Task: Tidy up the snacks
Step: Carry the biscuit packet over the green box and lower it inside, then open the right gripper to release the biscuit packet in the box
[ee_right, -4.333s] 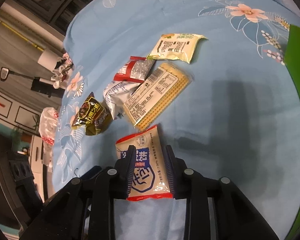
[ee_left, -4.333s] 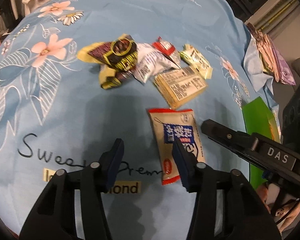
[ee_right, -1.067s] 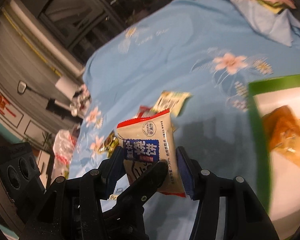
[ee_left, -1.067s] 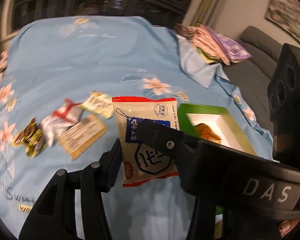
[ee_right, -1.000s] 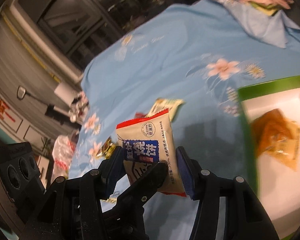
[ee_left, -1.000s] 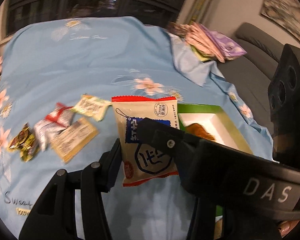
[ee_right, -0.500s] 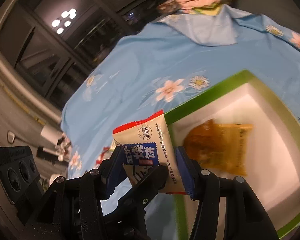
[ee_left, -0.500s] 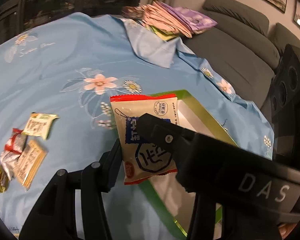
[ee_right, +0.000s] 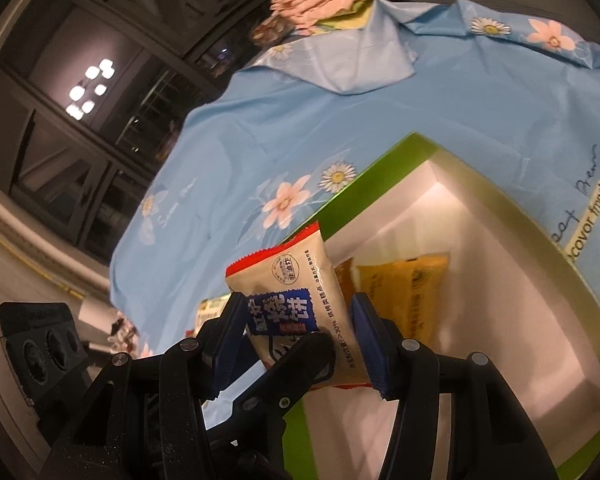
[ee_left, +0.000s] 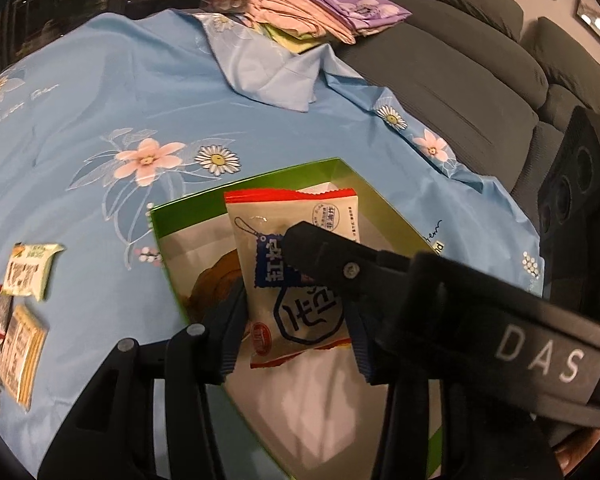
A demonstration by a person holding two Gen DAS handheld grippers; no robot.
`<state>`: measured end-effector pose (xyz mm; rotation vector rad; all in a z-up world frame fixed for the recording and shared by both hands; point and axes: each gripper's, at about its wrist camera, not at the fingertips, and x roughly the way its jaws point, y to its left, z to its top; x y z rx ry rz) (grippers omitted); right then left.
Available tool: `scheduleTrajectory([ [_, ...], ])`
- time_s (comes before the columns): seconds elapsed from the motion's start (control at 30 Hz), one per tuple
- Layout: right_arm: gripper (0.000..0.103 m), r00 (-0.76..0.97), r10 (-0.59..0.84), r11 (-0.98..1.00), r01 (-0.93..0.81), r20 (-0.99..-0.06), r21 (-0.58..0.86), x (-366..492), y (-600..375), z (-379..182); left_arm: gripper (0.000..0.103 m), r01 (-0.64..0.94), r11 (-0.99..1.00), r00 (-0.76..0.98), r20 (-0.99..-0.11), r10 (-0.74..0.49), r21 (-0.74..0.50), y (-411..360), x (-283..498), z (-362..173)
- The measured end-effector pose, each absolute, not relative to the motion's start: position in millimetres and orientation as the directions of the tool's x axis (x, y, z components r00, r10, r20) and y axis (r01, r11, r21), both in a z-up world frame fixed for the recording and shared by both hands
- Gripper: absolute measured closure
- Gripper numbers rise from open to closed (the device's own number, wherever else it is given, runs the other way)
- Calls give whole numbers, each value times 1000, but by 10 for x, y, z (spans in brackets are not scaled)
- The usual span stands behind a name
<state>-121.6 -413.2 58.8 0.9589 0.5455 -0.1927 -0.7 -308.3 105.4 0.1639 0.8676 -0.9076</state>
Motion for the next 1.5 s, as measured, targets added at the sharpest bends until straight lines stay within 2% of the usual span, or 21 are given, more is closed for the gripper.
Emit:
scheduleTrajectory([
  [0.3,46,843,20,523,450,-538,724,-1198,-4279,506,58,762,601,267,-727,-632,-243,-3297,96,967],
  [0.47,46,822,-3,505,493,-570,709,-1189,-4320,439,58,747,593,226,-723,-653,-302,-3333,137,846],
  [1.03,46,794,-10,483,536,-608,692,-1157,-4394,285,60,688,616,170,-740,-651,-384,-3333,164,677],
  [1.5,46,796,42,488,511,-603,708,-1126,-4409,215,60,589,718,227,-776,-588,-371,-3169,42,604],
])
